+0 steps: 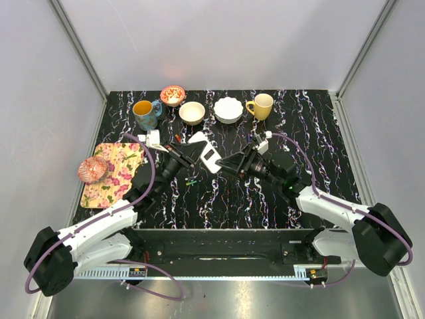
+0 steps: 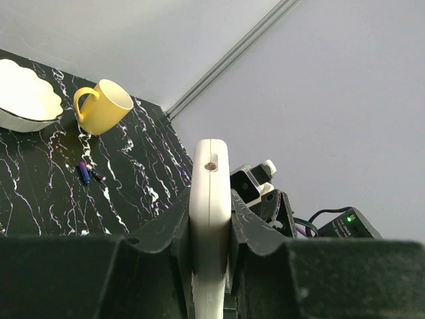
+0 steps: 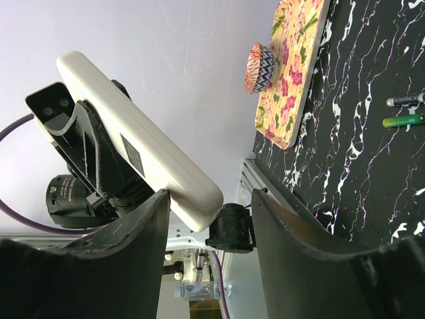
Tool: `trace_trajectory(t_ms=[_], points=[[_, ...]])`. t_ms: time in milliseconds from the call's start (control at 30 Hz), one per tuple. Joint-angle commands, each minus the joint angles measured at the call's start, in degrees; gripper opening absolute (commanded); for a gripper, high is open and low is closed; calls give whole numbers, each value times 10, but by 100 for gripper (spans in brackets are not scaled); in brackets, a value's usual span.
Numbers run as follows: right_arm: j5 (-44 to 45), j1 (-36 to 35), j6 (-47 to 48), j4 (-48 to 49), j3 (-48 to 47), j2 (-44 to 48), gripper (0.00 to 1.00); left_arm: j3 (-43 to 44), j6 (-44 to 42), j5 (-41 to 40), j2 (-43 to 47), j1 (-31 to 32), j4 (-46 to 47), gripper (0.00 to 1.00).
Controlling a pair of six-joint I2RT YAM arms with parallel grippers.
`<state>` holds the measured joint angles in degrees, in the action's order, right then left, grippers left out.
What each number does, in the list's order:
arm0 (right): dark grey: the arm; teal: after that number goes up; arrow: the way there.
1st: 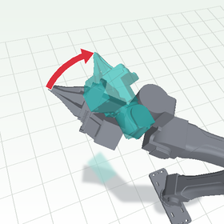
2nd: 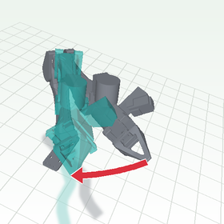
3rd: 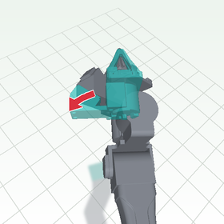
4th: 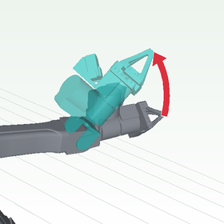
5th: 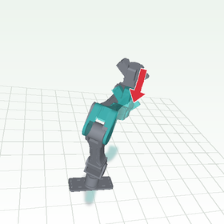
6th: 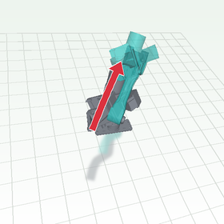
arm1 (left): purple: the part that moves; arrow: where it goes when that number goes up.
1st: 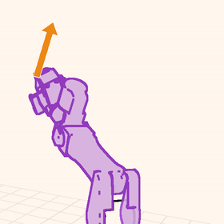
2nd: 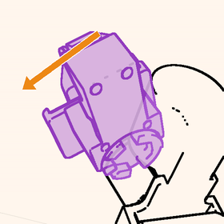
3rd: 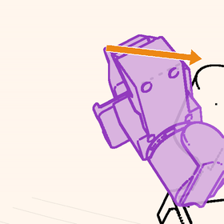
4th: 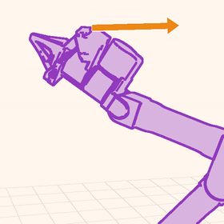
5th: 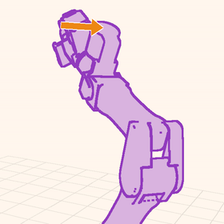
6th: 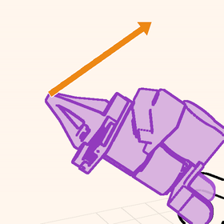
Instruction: Load the batteries into the remote control
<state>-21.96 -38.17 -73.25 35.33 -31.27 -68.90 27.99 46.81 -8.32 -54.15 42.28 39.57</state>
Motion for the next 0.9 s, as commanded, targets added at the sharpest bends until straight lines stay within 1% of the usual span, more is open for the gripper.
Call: trace_trajectory(t_ms=[0, 267, 400, 500, 533, 567, 733, 800, 867], points=[[2, 9, -6, 35, -27, -6, 57, 10, 9, 14, 4, 1, 52, 0], [-32, 8, 0, 33, -50, -31, 54, 10, 11, 20, -12, 2, 62, 0], [-34, 8, 0, 35, -54, -37, 53, 12, 11, 24, -18, 3, 67, 0], [-40, 8, 0, 34, -56, -43, 45, 9, 13, 25, -21, 4, 74, 0], [-41, 8, -2, 34, -56, -46, 39, 11, 13, 25, -22, 4, 74, 0], [-42, 8, -4, 34, -54, -47, 36, 11, 12, 24, -22, 4, 75, 0], [-46, 8, -8, 42, -43, -52, 31, 15, 9, 20, -19, 5, 77, 0], [-48, 8, -8, 42, -39, -52, 27, 18, 6, 19, -19, 4, 77, 0], [-49, 8, -8, 40, -35, -50, 25, 21, 6, 19, -22, 4, 76, 0]])
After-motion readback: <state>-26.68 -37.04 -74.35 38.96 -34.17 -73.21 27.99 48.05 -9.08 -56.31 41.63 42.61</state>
